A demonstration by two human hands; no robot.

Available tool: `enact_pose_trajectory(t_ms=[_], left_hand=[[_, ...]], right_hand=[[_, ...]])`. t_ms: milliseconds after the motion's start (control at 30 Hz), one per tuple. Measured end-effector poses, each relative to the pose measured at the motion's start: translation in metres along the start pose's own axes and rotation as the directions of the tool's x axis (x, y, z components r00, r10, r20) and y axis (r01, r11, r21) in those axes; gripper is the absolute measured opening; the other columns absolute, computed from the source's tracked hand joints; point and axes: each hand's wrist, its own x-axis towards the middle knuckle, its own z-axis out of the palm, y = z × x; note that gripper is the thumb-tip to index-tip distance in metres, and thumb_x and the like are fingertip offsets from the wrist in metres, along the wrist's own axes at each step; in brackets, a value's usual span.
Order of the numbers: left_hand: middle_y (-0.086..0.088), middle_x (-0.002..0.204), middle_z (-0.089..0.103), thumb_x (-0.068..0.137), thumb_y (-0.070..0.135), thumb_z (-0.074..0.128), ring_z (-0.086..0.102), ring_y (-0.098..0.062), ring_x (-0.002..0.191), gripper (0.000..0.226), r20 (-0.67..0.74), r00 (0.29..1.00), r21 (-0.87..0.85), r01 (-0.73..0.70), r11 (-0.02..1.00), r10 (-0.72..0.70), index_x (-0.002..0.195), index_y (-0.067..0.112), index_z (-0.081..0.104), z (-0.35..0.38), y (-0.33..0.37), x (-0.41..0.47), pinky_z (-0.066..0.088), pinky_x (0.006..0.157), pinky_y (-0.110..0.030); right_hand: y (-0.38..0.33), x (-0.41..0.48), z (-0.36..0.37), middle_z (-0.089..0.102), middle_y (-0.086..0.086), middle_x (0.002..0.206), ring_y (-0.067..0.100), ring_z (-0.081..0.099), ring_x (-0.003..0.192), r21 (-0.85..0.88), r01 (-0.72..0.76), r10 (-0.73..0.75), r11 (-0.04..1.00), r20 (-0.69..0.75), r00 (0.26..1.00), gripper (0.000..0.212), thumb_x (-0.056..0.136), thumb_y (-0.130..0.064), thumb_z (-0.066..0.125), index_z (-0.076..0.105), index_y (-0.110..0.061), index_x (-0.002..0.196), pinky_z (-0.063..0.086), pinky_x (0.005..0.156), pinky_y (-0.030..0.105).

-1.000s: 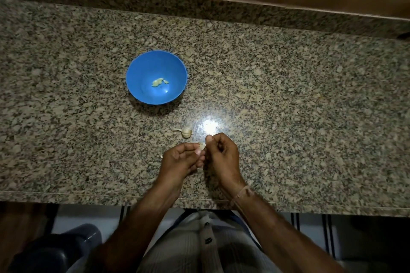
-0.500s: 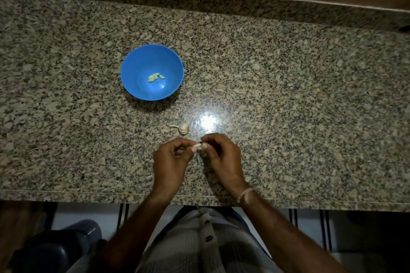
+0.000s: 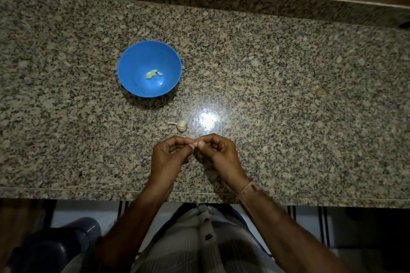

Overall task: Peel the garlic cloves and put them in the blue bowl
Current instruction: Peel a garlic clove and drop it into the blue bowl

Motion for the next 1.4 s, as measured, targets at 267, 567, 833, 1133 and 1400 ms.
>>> enact_pose_trajectory(t_ms=[267,567,833,1133,1400], left_hand=[[0.002,0.082,0.079,0.089,0.008,0.078,0.075,-0.015,0.080,0.010,-0.080,0.991,0.273,-0.083,0.958,0.109,0.091,0.017,0.080,0.002,-0.001,0.003,0.061,0.073,-0.030],[0.016,0.095,0.070,0.095,0.020,0.072,0.063,-0.006,0.088,0.018,-0.048,0.924,0.680,-0.248,0.690,0.379,0.107,0.033,0.074,-0.005,-0.004,0.008,0.051,0.066,-0.028],[0.017,0.118,0.063,0.091,0.032,0.078,0.045,-0.007,0.113,0.030,0.092,0.863,0.668,-0.424,0.612,0.497,0.121,0.032,0.073,-0.016,0.007,-0.005,0.037,0.082,-0.006],[0.012,0.101,0.065,0.089,0.031,0.080,0.051,-0.019,0.104,0.008,-0.115,0.854,0.768,-0.248,0.591,0.507,0.094,0.030,0.074,-0.057,-0.006,0.020,0.046,0.083,-0.041],[0.002,0.118,0.058,0.084,0.027,0.085,0.048,-0.024,0.113,0.041,-0.020,0.838,0.827,-0.293,0.480,0.545,0.120,0.024,0.066,-0.039,-0.013,0.013,0.044,0.091,-0.046]], right_hand=[[0.004,0.010,-0.003,0.075,0.021,0.096,0.016,0.071,0.086,-0.161,0.007,-0.020,0.987,-0.079,0.997,0.013,0.101,-0.007,0.067,0.073,0.003,0.100,0.058,0.078,0.024],[0.010,0.013,-0.007,0.077,0.013,0.087,0.035,0.074,0.090,-0.272,-0.006,-0.027,0.962,-0.115,0.993,0.025,0.100,-0.027,0.071,0.075,-0.006,0.087,0.061,0.089,0.047],[0.002,0.011,0.010,0.075,0.007,0.077,0.019,0.070,0.074,-0.265,0.057,-0.059,0.963,-0.001,0.998,0.033,0.101,-0.031,0.069,0.075,-0.004,0.083,0.059,0.074,0.036],[0.004,0.016,-0.001,0.072,-0.009,0.098,0.006,0.069,0.091,-0.608,0.216,-0.272,0.764,0.000,0.962,0.007,0.095,-0.023,0.076,0.074,-0.021,0.101,0.058,0.081,0.029],[0.025,-0.004,-0.019,0.050,-0.008,0.112,0.015,0.052,0.102,-0.850,0.319,-0.307,0.419,0.198,0.931,0.040,0.090,-0.048,0.075,0.066,-0.029,0.125,0.051,0.074,0.034]])
